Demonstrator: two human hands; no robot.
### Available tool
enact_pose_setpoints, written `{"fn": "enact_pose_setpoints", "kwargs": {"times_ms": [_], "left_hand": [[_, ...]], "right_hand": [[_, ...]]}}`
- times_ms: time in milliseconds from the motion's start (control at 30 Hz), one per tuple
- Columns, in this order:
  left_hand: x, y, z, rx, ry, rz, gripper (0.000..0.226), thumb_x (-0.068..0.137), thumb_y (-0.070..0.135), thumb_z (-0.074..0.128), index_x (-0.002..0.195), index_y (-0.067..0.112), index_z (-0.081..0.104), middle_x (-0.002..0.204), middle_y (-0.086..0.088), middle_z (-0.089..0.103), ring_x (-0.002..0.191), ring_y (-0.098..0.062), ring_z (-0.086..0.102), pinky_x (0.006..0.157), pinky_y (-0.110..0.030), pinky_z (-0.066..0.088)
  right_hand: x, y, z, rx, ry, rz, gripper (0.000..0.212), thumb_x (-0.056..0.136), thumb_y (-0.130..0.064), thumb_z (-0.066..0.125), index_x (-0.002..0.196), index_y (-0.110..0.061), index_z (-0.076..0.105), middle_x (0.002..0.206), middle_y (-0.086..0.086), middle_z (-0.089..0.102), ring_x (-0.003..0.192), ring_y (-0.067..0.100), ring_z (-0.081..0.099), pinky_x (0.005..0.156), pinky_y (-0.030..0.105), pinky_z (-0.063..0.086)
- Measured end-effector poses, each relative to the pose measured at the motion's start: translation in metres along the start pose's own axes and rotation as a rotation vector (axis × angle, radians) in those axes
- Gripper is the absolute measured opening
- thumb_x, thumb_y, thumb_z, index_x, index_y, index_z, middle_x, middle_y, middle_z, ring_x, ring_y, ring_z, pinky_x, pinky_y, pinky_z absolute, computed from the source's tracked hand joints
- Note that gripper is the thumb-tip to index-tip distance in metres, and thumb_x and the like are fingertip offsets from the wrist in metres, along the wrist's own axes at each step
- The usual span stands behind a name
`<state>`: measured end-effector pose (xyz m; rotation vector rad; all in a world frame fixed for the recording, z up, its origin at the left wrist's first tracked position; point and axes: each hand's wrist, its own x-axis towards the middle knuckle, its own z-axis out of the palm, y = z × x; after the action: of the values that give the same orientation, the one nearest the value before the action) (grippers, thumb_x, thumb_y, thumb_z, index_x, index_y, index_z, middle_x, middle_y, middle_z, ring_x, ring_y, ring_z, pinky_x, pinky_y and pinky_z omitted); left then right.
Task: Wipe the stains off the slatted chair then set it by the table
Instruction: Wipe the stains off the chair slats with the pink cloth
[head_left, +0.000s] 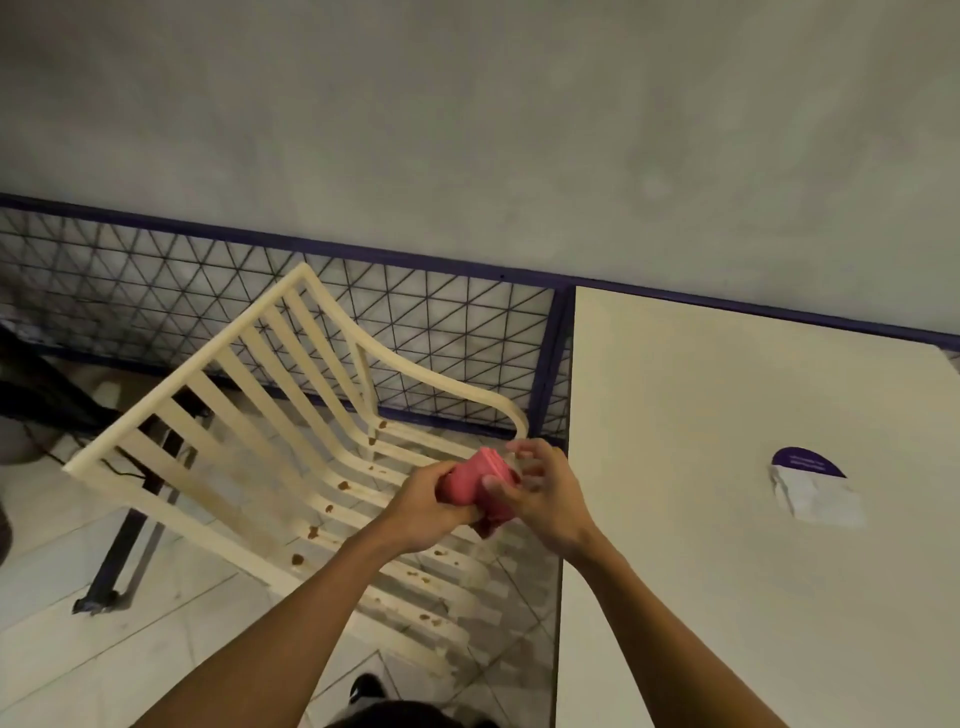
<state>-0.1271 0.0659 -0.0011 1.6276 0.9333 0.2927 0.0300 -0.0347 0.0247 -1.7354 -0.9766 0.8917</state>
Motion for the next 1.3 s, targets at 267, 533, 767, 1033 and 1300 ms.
{"fn": "enact_pose_setpoints", "kwargs": {"times_ms": [267, 533, 767, 1033, 1300], "left_hand": [[-0.015, 0.007, -0.026, -0.199, -0.108, -0.055, 0.046, 0.077, -0.001, 0.079, 0.118, 0.010, 0.063, 0.105, -0.009, 0.072, 0.098, -0.023, 0.070, 0.083, -0.038, 0.060], [-0.001, -0.010, -0.048, -0.368, 0.102, -0.120, 0.044, 0.074, 0.000, 0.083, 0.114, 0.011, 0.066, 0.108, -0.013, 0.071, 0.094, -0.020, 0.072, 0.076, -0.031, 0.059], [0.044, -0.022, -0.077, -0.408, 0.011, -0.125, 0.026, 0.085, 0.004, 0.074, 0.109, 0.014, 0.073, 0.101, -0.008, 0.076, 0.099, -0.023, 0.072, 0.085, -0.036, 0.059], [0.119, -0.041, -0.130, -0.249, 0.007, -0.043, 0.027, 0.084, 0.001, 0.075, 0.100, 0.024, 0.074, 0.094, 0.005, 0.077, 0.090, -0.012, 0.072, 0.073, -0.026, 0.059], [0.209, -0.077, -0.146, 0.051, -0.223, 0.010, 0.022, 0.085, 0.013, 0.077, 0.099, 0.029, 0.072, 0.094, 0.014, 0.073, 0.093, -0.005, 0.068, 0.079, -0.019, 0.054]], "right_hand": [[0.012, 0.000, 0.023, 0.386, -0.378, 0.260, 0.077, 0.070, -0.029, 0.090, 0.135, -0.024, 0.049, 0.130, 0.010, 0.057, 0.115, 0.030, 0.063, 0.092, 0.050, 0.057], [0.026, 0.001, 0.052, 0.410, -0.111, 0.244, 0.048, 0.079, -0.028, 0.083, 0.120, -0.017, 0.059, 0.118, 0.010, 0.066, 0.104, 0.027, 0.069, 0.087, 0.046, 0.060], [0.065, -0.005, 0.077, 0.539, -0.015, 0.325, 0.065, 0.070, -0.037, 0.084, 0.124, -0.012, 0.057, 0.118, 0.013, 0.068, 0.102, 0.026, 0.071, 0.087, 0.044, 0.060], [0.138, -0.014, 0.133, 0.664, 0.091, 0.401, 0.032, 0.090, -0.019, 0.070, 0.119, -0.007, 0.064, 0.114, 0.019, 0.070, 0.106, 0.031, 0.070, 0.090, 0.047, 0.058], [0.195, 0.037, 0.158, 0.643, 0.337, 0.472, 0.039, 0.089, -0.016, 0.072, 0.126, -0.010, 0.059, 0.113, 0.015, 0.071, 0.105, 0.032, 0.069, 0.090, 0.054, 0.057]]}}
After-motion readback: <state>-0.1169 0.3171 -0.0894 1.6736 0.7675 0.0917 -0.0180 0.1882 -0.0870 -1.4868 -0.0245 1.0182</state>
